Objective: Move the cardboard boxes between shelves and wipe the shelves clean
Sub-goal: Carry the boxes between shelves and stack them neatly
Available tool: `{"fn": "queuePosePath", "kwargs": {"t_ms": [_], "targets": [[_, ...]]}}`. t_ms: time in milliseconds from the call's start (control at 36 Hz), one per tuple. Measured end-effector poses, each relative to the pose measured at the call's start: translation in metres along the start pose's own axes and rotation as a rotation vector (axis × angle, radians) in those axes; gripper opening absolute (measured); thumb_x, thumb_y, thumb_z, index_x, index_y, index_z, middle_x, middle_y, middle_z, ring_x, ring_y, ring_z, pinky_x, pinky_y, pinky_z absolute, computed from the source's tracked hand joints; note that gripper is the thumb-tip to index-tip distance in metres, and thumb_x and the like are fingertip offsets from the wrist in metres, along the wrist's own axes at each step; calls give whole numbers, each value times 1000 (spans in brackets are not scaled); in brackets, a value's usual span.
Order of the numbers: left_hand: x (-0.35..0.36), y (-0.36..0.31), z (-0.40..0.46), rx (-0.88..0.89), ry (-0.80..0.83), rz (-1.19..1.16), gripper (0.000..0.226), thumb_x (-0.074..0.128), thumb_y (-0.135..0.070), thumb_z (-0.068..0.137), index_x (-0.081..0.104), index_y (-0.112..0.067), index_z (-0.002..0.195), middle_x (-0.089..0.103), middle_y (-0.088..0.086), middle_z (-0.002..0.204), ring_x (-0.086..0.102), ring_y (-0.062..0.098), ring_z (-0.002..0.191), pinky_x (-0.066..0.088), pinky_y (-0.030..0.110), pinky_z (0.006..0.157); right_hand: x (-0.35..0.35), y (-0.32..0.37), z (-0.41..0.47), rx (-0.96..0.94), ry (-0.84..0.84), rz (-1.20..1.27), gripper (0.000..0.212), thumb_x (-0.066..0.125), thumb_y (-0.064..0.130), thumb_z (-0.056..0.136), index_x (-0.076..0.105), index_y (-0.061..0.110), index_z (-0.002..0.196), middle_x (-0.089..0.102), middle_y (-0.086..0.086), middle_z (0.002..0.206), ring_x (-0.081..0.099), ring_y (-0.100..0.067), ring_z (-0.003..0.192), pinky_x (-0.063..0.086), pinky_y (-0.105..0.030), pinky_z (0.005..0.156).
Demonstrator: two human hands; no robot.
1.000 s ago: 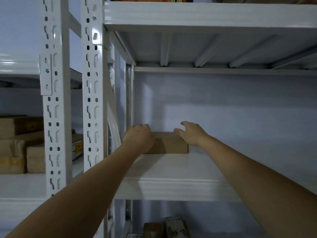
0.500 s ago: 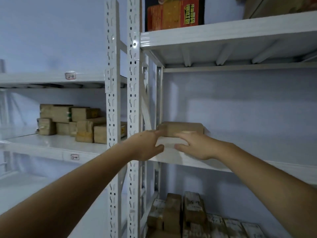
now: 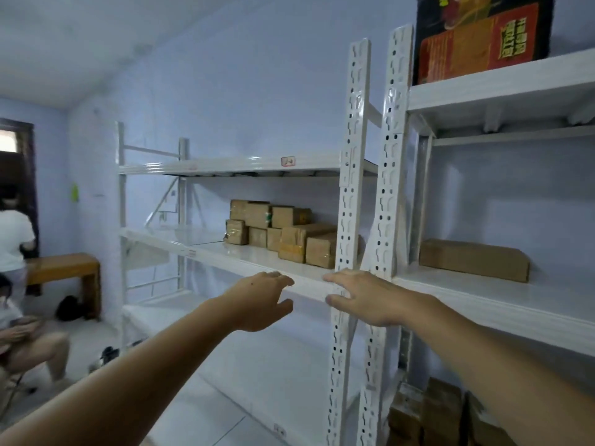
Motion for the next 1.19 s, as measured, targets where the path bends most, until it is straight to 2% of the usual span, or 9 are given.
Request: {"fn": "queuePosePath", "kwargs": {"t_ms": [333,556,833,1000,1111,1194], "targets": [[-21,197,-43,-134,41,59,53,45,-43,106,40,-24,155,42,-3,160,44,19,142,35,37,117,56,151,141,-120,19,21,61,44,52,104,30,30,159,30,5,164,33,-17,147,30,-37,120],[-17,306,-44,-159,71,44,51,45,-39,106,40,-24,154,43,-4,158,45,19,142,34,36,117,86,205,217,-112,44,36,60,41,53,104,29,32,159,29,8,164,32,-15,148,30,-36,119],[10,377,10,-123,86,2,52,41,-42,107,36,-26,157,37,-5,162,39,19,146,31,37,118,118,195,304,-58,56,47,57,41,51,105,32,33,158,31,10,163,34,-13,146,29,-32,118],[34,415,74,-82,72,0,54,41,-44,106,36,-25,156,35,-3,164,40,22,146,32,41,120,136,171,366,-39,43,43,57,42,51,105,34,31,157,35,10,160,38,-13,142,32,-32,117],[44,436,123,-40,52,3,52,42,-42,106,38,-24,155,39,-3,161,41,21,144,33,37,117,140,150,412,-15,31,54,57,42,52,104,33,32,157,38,9,157,42,-14,138,36,-34,115],[47,456,165,-22,33,8,51,42,-41,105,39,-25,154,43,-3,158,42,19,142,35,34,114,135,137,447,-15,14,30,56,42,49,106,33,29,158,37,6,159,42,-15,139,34,-30,114]]}}
Point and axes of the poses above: each hand's wrist, its own z-axis towards the middle knuckle, its own x-axis out of the palm, y = z × x, the point moved 5 cm from there along z, towards the middle knuckle
